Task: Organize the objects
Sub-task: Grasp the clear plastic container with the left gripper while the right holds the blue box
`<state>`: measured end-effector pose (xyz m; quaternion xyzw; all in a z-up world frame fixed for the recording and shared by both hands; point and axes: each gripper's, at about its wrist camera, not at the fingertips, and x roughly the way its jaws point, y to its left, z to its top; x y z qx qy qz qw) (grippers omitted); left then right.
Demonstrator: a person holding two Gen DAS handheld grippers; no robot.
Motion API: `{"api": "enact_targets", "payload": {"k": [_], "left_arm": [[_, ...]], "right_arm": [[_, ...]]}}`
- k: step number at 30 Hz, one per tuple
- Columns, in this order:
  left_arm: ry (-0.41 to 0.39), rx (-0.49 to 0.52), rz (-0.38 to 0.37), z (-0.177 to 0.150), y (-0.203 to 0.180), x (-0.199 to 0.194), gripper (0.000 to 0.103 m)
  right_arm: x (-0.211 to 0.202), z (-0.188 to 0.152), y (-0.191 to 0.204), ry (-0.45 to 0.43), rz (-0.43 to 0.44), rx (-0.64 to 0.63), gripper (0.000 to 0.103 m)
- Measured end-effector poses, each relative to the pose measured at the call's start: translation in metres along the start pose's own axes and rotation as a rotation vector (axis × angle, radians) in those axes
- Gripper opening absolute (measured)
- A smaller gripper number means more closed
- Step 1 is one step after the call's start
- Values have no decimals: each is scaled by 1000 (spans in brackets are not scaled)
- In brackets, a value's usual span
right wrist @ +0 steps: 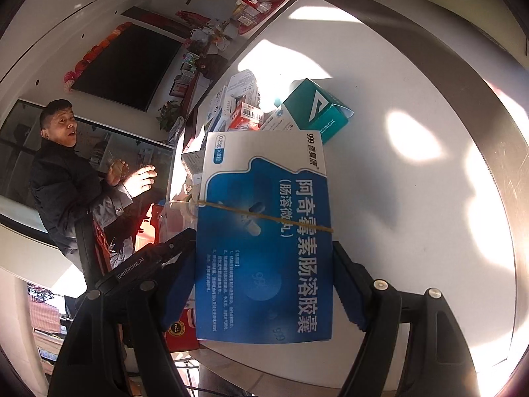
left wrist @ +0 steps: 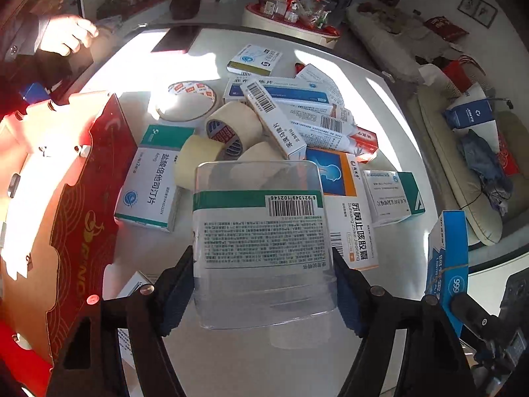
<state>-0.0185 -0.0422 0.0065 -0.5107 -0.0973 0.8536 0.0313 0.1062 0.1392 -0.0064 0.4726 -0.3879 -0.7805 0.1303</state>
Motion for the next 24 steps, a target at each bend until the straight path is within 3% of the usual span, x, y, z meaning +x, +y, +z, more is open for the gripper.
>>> {"api": "enact_targets", "payload": {"k": [5,9,17,24], "left_arm": [[-217,163,-40,-19,-18,-63,79],[-327,214,-70,-33,-21,-100,79],[-395,219,-5,-53,-4,-122,79],[-428,183,41,-57,14,-137,79]], "right_arm": [[-4,-22,7,-59,-23,-59,76],[-7,-41,14,-89,15,-79,76],[-2,-63,20,-60,187,-17,76],[-4,-70,30,-52,197,-23,76]]}}
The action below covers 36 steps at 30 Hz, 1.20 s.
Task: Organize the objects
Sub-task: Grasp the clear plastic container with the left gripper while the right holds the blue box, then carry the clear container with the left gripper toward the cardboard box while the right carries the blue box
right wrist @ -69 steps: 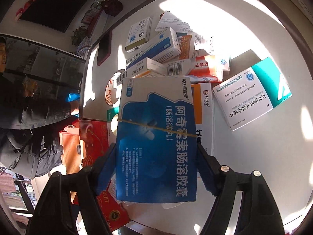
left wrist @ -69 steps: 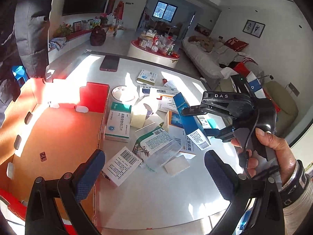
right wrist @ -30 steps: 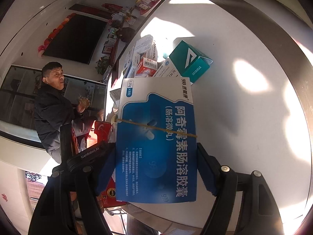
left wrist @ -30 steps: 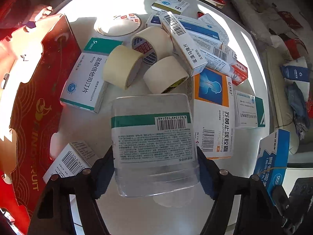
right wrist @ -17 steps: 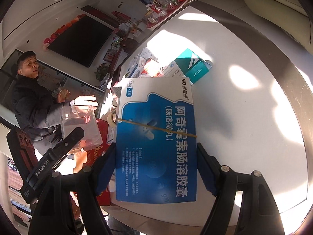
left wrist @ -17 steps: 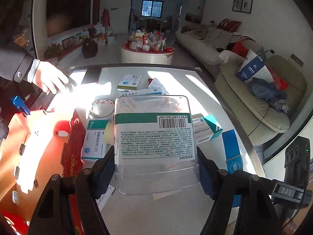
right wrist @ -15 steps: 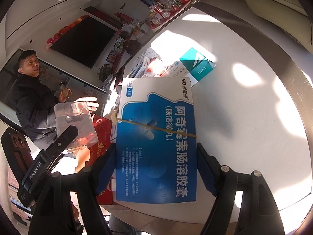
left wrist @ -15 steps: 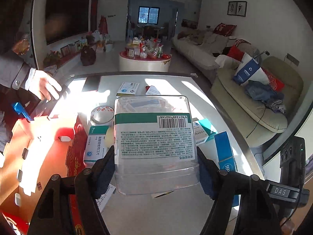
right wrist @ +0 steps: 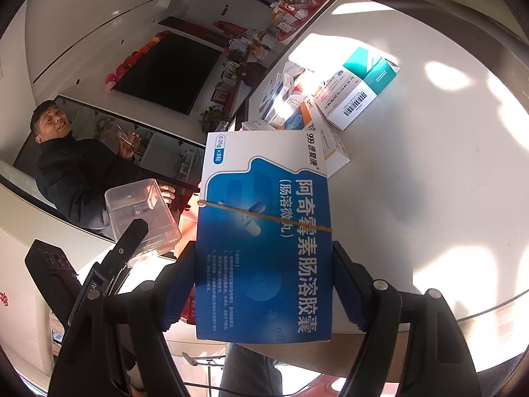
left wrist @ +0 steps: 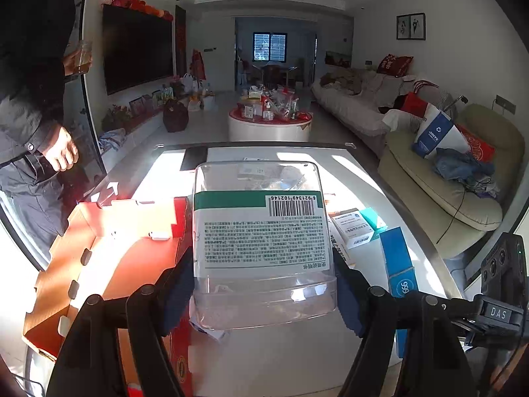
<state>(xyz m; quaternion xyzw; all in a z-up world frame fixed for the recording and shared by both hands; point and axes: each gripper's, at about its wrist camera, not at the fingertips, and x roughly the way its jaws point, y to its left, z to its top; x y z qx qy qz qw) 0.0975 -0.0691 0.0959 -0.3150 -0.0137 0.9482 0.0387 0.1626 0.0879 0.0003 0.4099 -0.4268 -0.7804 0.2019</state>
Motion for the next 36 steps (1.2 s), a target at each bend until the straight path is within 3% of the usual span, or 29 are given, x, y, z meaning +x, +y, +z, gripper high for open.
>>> {"api": "enact_targets", "payload": {"k": [9,19,36], "left_arm": [[-33,-18,7,3,23,3,79],[-50,-35,27,2,39,6,79],[-61,-24,48,-3,40,6,79]], "right_arm": [[2,0,5,-13,-41,-1,76],[24,1,11,37,-66,-3,76],[32,-2,14,68,-65,-6,76]]}}
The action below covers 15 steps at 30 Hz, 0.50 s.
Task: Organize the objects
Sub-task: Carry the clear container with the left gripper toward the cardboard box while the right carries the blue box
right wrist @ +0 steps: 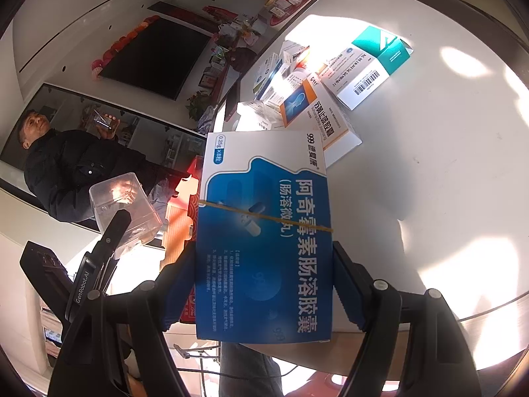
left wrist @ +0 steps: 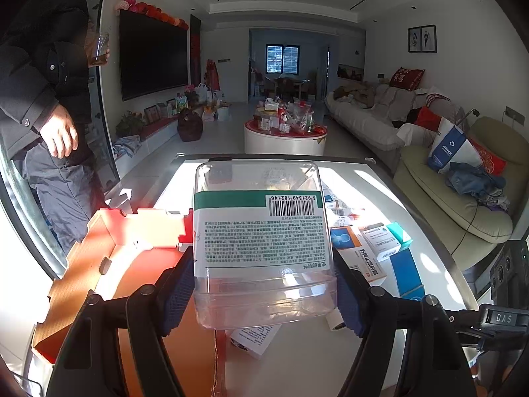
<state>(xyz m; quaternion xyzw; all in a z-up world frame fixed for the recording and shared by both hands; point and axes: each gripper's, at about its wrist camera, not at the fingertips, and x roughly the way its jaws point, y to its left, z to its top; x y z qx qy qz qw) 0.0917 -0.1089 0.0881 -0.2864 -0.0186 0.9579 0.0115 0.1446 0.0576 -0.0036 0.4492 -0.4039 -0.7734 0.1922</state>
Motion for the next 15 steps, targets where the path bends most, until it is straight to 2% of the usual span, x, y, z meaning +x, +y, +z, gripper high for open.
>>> {"api": "enact_targets", "payload": {"k": [5,9,12,15], "left_arm": [[-8,-9,7,-1,2,-2,79],[-39,-34,32,0,21,-13,79],[-40,-58,83,-2,47,-20,79],[-25,-81,140,-8,77,-22,79]], "right_arm": [[1,0,0,3,2,-2,76],[4,0,11,13,20,-20,76],[13,3,35,26,72,-62,76],[34,7,63,71,173,-86,76]]}}
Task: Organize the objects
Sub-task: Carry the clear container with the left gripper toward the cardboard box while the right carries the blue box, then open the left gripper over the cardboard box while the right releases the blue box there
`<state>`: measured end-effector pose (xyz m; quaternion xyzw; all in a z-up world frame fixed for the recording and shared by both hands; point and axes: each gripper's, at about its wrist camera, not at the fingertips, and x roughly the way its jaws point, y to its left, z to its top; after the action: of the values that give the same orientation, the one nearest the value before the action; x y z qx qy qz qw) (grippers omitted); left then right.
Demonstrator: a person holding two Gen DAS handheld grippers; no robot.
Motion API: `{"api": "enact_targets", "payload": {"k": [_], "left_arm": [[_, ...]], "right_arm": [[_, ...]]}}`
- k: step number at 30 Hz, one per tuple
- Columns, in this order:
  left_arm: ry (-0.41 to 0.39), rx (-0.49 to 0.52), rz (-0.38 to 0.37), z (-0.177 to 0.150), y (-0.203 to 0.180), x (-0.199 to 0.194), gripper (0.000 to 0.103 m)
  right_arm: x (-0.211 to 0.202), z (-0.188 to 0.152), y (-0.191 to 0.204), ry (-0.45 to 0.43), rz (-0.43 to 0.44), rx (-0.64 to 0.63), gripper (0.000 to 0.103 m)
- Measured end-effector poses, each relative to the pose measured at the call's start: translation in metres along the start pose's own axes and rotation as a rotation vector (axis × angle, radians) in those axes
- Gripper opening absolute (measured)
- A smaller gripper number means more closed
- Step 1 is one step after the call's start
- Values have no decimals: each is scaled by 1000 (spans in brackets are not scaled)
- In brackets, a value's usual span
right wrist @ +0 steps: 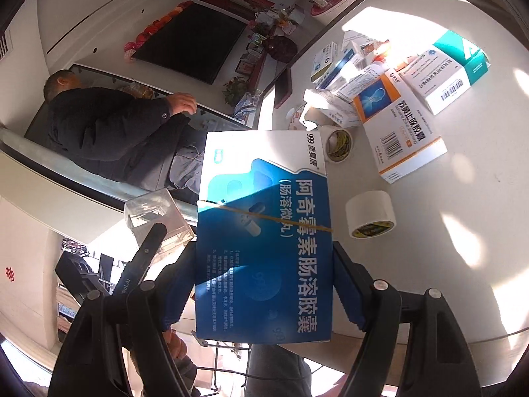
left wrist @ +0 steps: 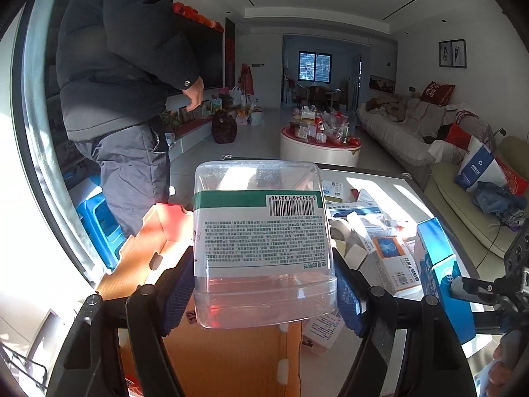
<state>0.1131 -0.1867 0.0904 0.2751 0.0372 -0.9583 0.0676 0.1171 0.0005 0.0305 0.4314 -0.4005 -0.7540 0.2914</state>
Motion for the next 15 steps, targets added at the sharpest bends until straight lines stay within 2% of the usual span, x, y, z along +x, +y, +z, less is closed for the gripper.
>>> {"api": "enact_targets", "payload": {"k": [2,4,7,10,15], "left_arm": [[20,-11,45,-5,16,5,79],[40,-40,67,-11,33,10,79],[65,-74,91,-22,52,18,79],[90,-100,103,-32,62,28,79],[146,-155,99,-43,81,51,79]], "right_arm": [[24,5,17,44,63,-12,76],[50,7,35,90,91,-44,76],[89,7,58,155,110,-84,76],[124,6,69,208,143,-69,76],[167,9,85,247,134,-78,76]]}}
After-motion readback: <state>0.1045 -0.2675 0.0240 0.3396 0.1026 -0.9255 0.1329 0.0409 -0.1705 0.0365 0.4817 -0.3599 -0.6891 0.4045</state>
